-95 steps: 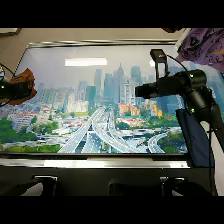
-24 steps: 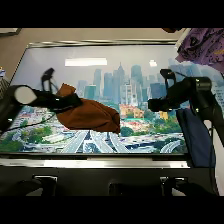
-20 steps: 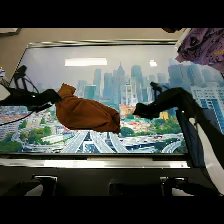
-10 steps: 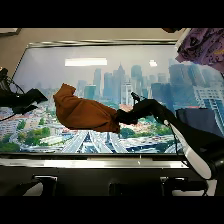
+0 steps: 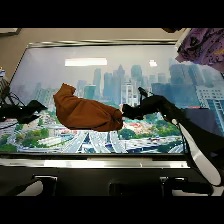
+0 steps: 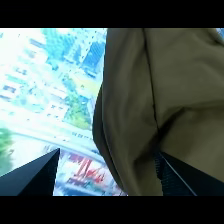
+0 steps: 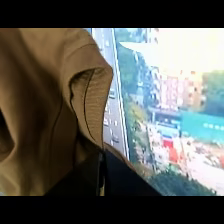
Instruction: Fold the clothes and pants, and hang the long-sleeved shirts on hangers.
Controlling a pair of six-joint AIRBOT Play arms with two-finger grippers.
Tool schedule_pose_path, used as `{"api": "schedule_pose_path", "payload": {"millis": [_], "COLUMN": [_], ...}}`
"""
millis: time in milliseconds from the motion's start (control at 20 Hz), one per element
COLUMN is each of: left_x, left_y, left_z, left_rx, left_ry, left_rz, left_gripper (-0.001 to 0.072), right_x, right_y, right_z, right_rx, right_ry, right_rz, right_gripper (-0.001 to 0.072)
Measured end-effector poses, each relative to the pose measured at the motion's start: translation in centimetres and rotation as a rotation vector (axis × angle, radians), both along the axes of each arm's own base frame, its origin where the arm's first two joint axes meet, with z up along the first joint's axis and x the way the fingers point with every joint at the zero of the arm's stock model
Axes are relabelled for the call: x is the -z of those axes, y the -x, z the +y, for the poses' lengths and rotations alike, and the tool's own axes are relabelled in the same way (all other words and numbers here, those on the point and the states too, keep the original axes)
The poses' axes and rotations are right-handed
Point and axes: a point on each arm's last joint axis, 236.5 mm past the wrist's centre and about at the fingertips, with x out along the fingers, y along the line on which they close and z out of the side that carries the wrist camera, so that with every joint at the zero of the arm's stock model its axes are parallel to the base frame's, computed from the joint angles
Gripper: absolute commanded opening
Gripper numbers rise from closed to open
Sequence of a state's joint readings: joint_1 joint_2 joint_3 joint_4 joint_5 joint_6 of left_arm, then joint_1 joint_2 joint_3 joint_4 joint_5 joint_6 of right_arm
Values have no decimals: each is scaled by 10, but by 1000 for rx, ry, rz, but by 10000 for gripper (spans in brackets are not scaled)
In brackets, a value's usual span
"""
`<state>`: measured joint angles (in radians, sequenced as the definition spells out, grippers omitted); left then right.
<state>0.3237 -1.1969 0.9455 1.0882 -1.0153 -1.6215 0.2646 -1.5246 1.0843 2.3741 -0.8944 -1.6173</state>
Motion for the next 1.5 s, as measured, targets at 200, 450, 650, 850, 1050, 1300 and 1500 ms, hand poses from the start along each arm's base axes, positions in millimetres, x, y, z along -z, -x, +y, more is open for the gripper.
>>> {"api": "schedule_pose_path", "payload": {"millis": [200, 450, 650, 850, 1050, 1300, 1500], "left_x": [43, 67, 75, 83, 73, -51, -211], "left_y": [-12, -34, -47, -53, -61, -104, -101], "left_z": [-23, -29, -35, -45, -53, -41, -34], "left_rx": [15, -16, -41, -49, -23, 88, 197], "left_ry": [106, 145, 197, 239, 267, 211, 24], "left_rz": [-20, -77, -111, -115, -139, -394, -662], "left_gripper": [678, 577, 496, 143, 13, 13, 14], "right_x": [-23, -32, -33, -33, -36, -105, -245], "right_y": [-2, 9, 15, 18, 21, -11, -35], "right_z": [-13, -19, -20, -20, -20, -34, -52], "right_rx": [6, -20, -35, -36, -35, -34, -16], "right_ry": [0, 12, 17, 18, 16, 82, 142], "right_rz": [-36, -23, -6, 9, 15, -204, -551], "right_gripper": [23, 23, 23, 23, 22, 21, 22]}}
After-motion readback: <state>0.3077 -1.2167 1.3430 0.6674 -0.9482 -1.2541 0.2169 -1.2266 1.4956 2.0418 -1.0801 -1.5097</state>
